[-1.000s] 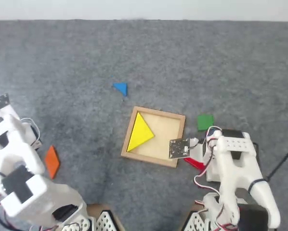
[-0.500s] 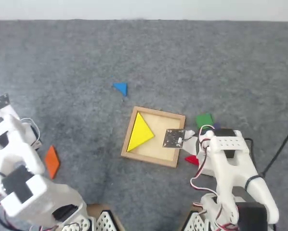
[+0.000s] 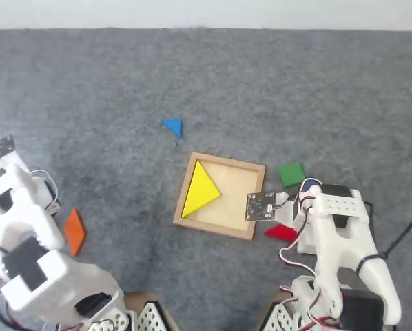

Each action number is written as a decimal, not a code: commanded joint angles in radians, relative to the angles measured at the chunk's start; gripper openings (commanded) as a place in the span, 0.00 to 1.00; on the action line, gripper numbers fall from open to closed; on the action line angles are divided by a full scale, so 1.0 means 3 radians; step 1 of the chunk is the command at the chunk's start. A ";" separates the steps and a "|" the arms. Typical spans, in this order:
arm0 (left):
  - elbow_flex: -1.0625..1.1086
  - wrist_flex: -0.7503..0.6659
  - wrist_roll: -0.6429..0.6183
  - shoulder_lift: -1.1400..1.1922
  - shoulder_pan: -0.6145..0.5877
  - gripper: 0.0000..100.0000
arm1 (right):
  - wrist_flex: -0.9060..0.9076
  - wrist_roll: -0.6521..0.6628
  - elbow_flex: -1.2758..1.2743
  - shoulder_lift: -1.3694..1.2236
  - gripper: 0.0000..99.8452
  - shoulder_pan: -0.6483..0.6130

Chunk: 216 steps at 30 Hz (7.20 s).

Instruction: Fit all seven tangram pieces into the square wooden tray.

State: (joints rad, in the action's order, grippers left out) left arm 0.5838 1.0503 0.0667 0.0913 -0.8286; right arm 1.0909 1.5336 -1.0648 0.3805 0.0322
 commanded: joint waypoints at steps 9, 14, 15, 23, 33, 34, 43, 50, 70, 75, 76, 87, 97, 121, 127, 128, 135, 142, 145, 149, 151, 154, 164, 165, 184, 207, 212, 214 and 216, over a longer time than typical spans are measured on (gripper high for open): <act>-0.0023 0.0000 0.0036 -0.0041 -0.0005 0.01 | -0.0100 -0.0169 0.0097 -0.0003 0.31 -0.0192; -0.0023 0.0000 0.0041 -0.0041 -0.0005 0.01 | -0.0100 -0.0189 0.0102 -0.0003 0.31 -0.0289; -0.0023 0.0000 0.0041 -0.0041 -0.0005 0.01 | -0.0100 -0.0189 0.0102 -0.0003 0.31 -0.0294; -0.0023 0.0000 0.0041 -0.0041 -0.0005 0.01 | -0.0115 -0.0199 0.0102 -0.0003 0.31 -0.0059; -0.0023 0.0000 0.0041 -0.0041 -0.0005 0.01 | -0.0217 -0.0634 0.0077 -0.0003 0.31 -0.0110; -0.0023 0.0000 0.0041 -0.0041 -0.0005 0.01 | -0.0217 -0.0634 0.0066 -0.0003 0.31 -0.0156; -0.0023 0.0000 0.0041 -0.0041 -0.0005 0.01 | -0.0228 -0.0624 0.0066 -0.0003 0.31 -0.0355; -0.0023 0.0000 0.0041 -0.0046 -0.0005 0.01 | -0.0228 -0.0629 0.0066 -0.0003 0.27 -0.0345; -0.0023 0.0000 0.0041 -0.0046 -0.0005 0.01 | 0.0386 -0.1120 0.0680 0.0038 0.16 -0.0355; -0.0023 0.0000 0.0041 -0.0046 -0.0005 0.01 | 0.0749 -0.1304 0.1095 0.0038 0.16 -0.0376; -0.0023 0.0000 0.0041 -0.0046 -0.0005 0.01 | 0.0816 -0.1355 0.1166 0.0038 0.16 -0.0401; -0.0018 0.0005 0.0082 -0.0046 -0.0005 0.01 | 0.0903 -0.0220 0.1008 0.0003 0.17 -0.0335; 0.0233 -0.0051 0.0092 -0.0389 0.0179 0.01 | 0.0192 -0.0455 0.0578 -0.0003 0.29 0.0376; -0.0386 0.0097 0.0010 0.0000 0.3253 0.02 | -0.0008 -0.2133 0.0557 -0.0038 0.28 0.0887; -0.0596 0.0251 -0.0266 -0.0005 0.2711 0.13 | 0.0003 -0.2762 0.0578 -0.0038 0.28 0.0212; -0.0570 0.0266 -0.0266 -0.0031 0.2665 0.13 | 0.0008 -0.2818 0.0578 -0.0038 0.28 0.0120; 0.0018 0.0041 -0.0266 -0.0557 0.2603 0.13 | -0.0013 -0.2833 0.0557 -0.0069 0.28 -0.0243; 0.0841 -0.0332 -0.0281 -0.1468 0.2808 0.14 | -0.0187 -0.2491 0.0302 -0.0074 0.28 -0.0238; 0.1031 -0.0471 -0.0286 -0.1632 0.3018 0.17 | -0.0233 -0.2368 0.0225 -0.0074 0.28 -0.0233; 0.1046 -0.0496 -0.0286 -0.1534 0.3181 0.18 | -0.0238 -0.2092 0.0210 -0.0074 0.28 -0.0146; 0.1036 -0.0496 -0.0271 -0.1473 0.3176 0.18 | -0.0238 -0.2015 0.0210 -0.0074 0.28 -0.0156; 0.1036 -0.0506 -0.0266 -0.1437 0.3176 0.18 | -0.0222 -0.2005 0.0215 -0.0079 0.28 -0.0304; 0.1225 -0.0757 -0.0153 -0.1442 0.3176 0.18 | 0.0136 -0.2941 0.1141 -0.1153 0.28 -0.0442; 0.1230 -0.0762 -0.0159 -0.1447 0.3176 0.18 | 0.0202 -0.2936 0.1253 -0.1276 0.28 -0.0437; 0.1230 -0.0777 -0.0332 -0.1427 0.3064 0.18 | 0.0197 -0.2015 0.1381 -0.1343 0.28 -0.0448; 0.1240 -0.0777 -0.0332 -0.1437 0.3064 0.18 | 0.0207 -0.1314 0.1524 -0.1332 0.35 -0.0468; 0.1240 -0.0777 -0.0332 -0.1437 0.3064 0.18 | 0.0207 -0.1320 0.1529 -0.1332 0.33 -0.0545; 0.1245 -0.0772 -0.0327 -0.1437 0.3064 0.18 | 0.0212 -0.1320 0.1529 -0.1307 0.33 -0.0560; 0.1245 -0.0772 -0.0322 -0.1437 0.3064 0.18 | 0.0263 -0.1320 0.1514 -0.1204 0.33 -0.0575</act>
State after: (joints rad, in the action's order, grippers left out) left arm 0.9597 0.8385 -0.0238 -0.3368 0.0921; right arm 1.1799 1.1101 -0.6674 -0.0307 -0.0982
